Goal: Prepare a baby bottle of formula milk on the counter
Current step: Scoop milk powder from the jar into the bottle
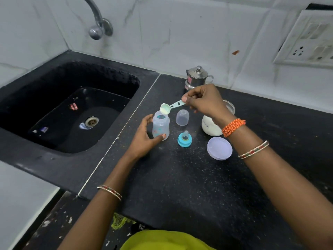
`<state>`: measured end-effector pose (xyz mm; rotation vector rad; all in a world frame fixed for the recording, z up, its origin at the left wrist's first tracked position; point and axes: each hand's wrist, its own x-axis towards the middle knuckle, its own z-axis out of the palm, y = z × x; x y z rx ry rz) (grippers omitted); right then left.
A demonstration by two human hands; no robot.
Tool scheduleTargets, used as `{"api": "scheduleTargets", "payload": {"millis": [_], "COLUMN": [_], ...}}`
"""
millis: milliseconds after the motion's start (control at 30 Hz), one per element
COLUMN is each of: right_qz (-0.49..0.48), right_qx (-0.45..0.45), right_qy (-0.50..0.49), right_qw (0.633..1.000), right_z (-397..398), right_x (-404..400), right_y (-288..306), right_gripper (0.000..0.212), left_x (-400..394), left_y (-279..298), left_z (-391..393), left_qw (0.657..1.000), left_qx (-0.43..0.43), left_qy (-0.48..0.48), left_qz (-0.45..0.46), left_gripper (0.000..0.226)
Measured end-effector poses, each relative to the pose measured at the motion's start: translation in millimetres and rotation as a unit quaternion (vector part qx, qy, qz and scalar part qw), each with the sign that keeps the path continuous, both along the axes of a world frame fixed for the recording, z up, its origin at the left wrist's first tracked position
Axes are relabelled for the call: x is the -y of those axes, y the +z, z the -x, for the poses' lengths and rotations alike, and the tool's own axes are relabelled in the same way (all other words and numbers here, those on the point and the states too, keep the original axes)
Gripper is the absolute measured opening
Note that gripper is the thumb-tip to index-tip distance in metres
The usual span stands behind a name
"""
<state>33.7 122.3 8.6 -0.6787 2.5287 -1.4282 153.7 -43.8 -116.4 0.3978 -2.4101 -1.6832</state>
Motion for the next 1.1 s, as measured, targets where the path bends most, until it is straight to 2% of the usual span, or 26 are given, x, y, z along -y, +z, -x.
{"api": "scheduleTargets", "payload": {"millis": [133,333,400,500,567,667,900,1100], "right_qz": [-0.019,-0.076,-0.112,-0.187,-0.221,-0.217,-0.135,-0.153], "right_qx": [-0.053,-0.18,-0.264,-0.405,-0.451,-0.475,-0.466,-0.453], "right_qy": [0.001,0.008,0.038,0.116,0.147,0.136,0.079,0.081], "right_qw": [0.998,0.981,0.957,0.887,0.852,0.842,0.871,0.875], "right_z": [-3.8,-11.5,-17.0,-30.4,-38.3,-43.6,-44.6,-47.4], "right_x": [4.6,5.2,4.6,2.5,0.4,-1.6,-1.0,-2.0], "right_y": [-4.5,-5.0,-2.8,-2.8,-5.0,-8.4,-10.0,-15.7], "right_gripper": [0.006,0.009,0.012,0.017,0.026,0.031,0.042,0.039], "left_x": [-5.8,-6.2,-5.9,-4.8,-4.5,-5.5,-9.5,-10.8], "left_y": [-2.9,3.8,6.6,10.7,14.0,17.2,20.6,18.5], "left_z": [9.6,18.6,21.1,25.2,27.1,29.3,34.3,38.0], "left_qw": [0.999,0.997,0.995,0.993,0.992,0.991,0.99,0.99], "left_qx": [-0.028,-0.071,-0.08,-0.095,-0.104,-0.112,-0.122,-0.12], "left_qy": [0.012,0.035,0.045,0.055,0.058,0.055,0.065,0.074], "left_qz": [-0.029,0.023,0.043,0.05,0.048,0.048,0.02,0.025], "left_gripper": [0.061,0.058,0.056,0.053,0.052,0.054,0.055,0.058]}}
